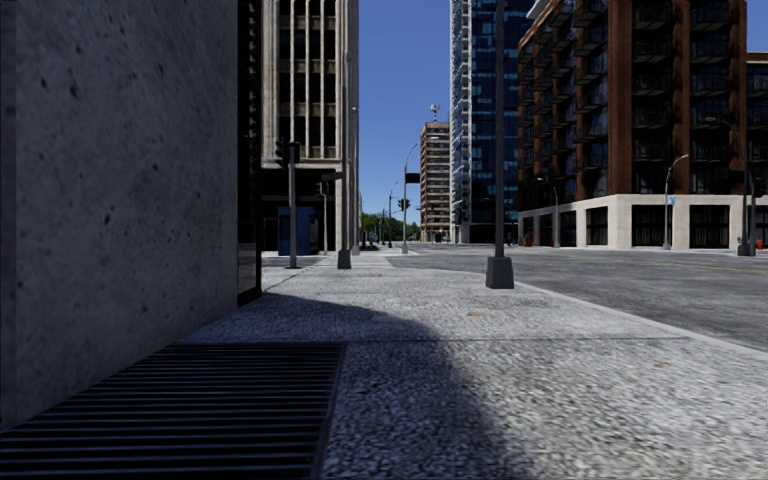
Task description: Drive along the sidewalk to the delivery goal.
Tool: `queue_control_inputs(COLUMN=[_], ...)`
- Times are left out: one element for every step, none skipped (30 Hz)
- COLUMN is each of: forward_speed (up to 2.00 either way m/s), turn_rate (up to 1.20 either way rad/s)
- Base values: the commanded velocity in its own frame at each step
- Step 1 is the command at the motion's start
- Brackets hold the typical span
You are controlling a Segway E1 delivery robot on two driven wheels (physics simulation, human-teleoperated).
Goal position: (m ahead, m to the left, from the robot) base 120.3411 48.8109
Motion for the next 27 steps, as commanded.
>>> queue_control_inputs(forward_speed=[2.0,2.0,2.0,2.0,2.0,2.0,2.0,2.0,2.0,2.0,2.0,2.0,2.0,2.0,2.0,2.0,2.0,2.0,2.0,2.0,2.0,2.0,2.0,2.0,2.0,2.0,2.0], turn_rate=[0.0,0.0,0.0,0.0,0.0,0.0,0.0,0.0,0.0,0.0,0.0,0.0,0.0,0.0,0.0,0.0,0.0,0.0,0.0,0.0,0.0,0.0,0.0,0.0,0.0,0.0,0.0])
